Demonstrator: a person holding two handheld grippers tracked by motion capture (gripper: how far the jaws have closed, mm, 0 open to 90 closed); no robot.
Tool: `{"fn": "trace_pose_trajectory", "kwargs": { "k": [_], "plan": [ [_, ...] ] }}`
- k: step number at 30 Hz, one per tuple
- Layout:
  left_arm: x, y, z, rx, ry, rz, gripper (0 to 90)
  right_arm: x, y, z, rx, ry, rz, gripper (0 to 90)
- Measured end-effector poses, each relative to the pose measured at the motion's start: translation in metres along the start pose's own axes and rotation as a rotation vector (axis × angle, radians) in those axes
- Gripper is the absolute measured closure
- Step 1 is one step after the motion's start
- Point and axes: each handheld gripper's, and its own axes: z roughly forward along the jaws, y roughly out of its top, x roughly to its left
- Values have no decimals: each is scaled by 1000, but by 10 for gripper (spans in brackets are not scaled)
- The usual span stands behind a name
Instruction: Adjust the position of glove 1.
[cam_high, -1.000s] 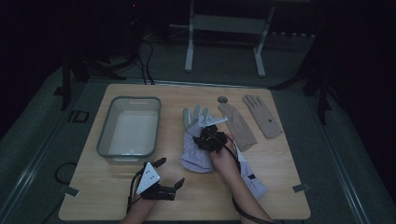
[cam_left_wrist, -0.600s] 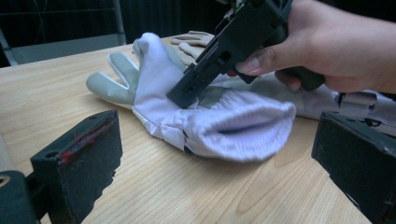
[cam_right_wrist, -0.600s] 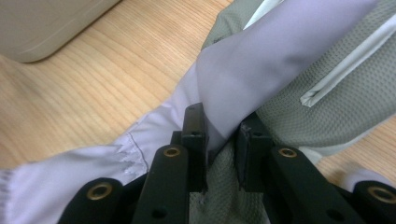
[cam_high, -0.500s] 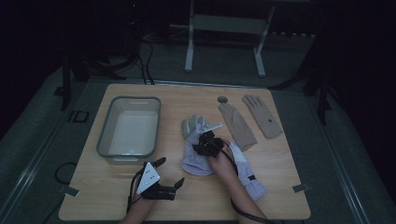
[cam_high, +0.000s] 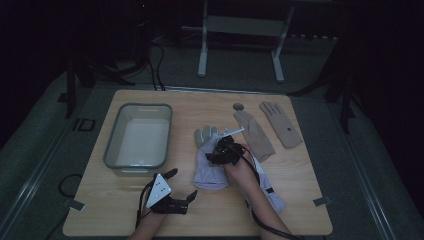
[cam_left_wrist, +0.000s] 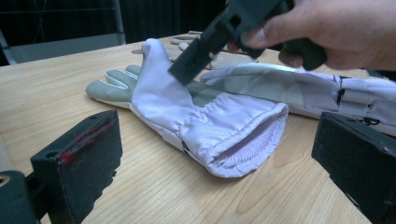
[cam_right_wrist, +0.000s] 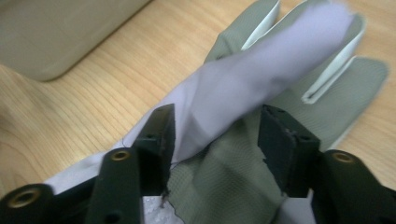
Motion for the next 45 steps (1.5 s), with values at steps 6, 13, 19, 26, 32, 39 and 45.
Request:
{"fn": "trace_pose_trajectory", "kwargs": {
  "k": [6,13,19,26,32,39,45],
  "plan": [
    [0,0,0,-3,0,-1,21,-5,5,-17,-33,-18,-8,403],
    [0,0,0,-3,1,-2,21,-13,4,-40,-49,-25,-17,418],
    [0,0,0,-4,1,-5,21,-20,-4,-56,-56,-41,-8,401],
    [0,0,0,-7,2,-5,21,-26,-19,-70,-63,-63,-2,401],
    [0,0,0,-4,0,-5,21,-33,-44,-84,-52,-82,42,385],
    [0,0,0,-4,1,-4,21,-34,-71,-95,-11,-107,38,388],
    [0,0,0,-4,1,-5,21,-37,-97,-106,-4,-112,44,360]
  ]
}}
